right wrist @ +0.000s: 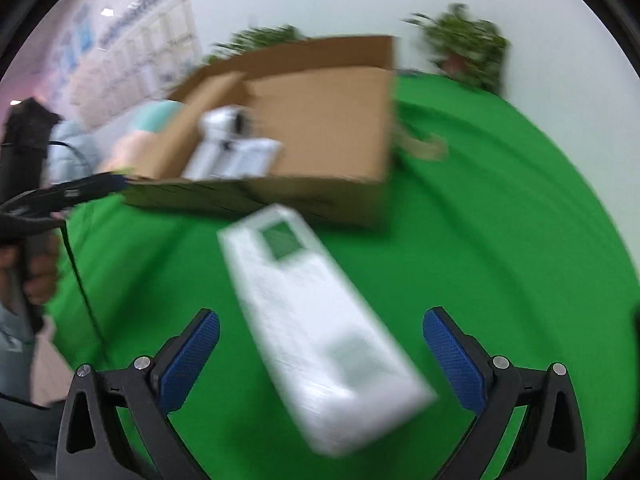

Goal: Organize objects
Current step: 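Move the right gripper to the white medicine box on the table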

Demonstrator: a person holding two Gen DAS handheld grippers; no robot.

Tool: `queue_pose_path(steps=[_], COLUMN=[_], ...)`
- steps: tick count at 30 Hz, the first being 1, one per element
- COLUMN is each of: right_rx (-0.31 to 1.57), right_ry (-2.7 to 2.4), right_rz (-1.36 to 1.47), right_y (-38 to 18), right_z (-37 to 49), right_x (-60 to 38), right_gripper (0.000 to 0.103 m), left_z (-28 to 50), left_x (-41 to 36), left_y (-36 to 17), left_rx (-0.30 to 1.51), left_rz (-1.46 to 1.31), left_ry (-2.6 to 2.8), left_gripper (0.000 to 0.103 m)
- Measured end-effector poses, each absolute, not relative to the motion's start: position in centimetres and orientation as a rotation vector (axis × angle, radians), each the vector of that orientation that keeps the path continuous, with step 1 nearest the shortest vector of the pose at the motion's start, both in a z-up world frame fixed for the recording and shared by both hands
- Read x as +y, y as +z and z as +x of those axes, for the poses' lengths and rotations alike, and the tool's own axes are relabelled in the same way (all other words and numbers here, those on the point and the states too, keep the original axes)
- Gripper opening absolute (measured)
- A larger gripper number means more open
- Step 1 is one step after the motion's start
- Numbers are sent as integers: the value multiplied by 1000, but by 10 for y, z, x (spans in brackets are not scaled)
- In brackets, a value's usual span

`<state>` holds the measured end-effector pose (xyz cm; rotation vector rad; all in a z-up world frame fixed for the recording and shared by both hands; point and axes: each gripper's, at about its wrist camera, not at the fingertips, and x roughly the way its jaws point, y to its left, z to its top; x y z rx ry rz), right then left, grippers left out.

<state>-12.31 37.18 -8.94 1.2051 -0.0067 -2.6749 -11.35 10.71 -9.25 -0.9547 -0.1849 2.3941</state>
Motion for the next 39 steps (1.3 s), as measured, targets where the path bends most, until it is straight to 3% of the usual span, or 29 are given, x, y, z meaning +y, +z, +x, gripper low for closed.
queue_pose_path(steps=[6,9,13,14,17,20,23,29,32,34,39], right_rx=[-55,-3,34,45,35,-48,-14,121,8,-25,-163], right_ry=[-2602,-2610,-2583,-2602,-2640,-2628,-2675,-2721,-2718,-2710,-2659], right_rz=[1262,1251,1147,1135,1212,1301,1266,1207,1254,1283,1290], right_y=[-112,-115,-100,-97,-104,-118,-116,-106,-108,-112,-115], right_z=[-121,-115,-96,-95,-103,-104,-91,-78,-81,-84,-73], right_x=[365,335,298,295,292,292,277,263,279,283,292], right_gripper=[101,90,92,98,99,92,84,84,81,65,62], left_z=[-115,-114,-114,-116,-121,-124,-129,-143,-150,-152,-155], left_x=[107,98,84,81,81,88,95,95,110,122,134], left_y=[-101,-100,-100,-101,-103,-105,-109,-109,-115,-121,-145], left_rx=[-221,-208,-236,-256,-299,-318,-336,-461,-435,-430,-574], left_rz=[-988,-983,-991,-998,-1025,-1033,-1052,-1086,-1134,-1164,-1260], left_ry=[2365,2368,2351,2344,2342,2290,2220,2084,2002,1949,1768], left_gripper=[92,92,92,92,92,92,92,92,91,91,91])
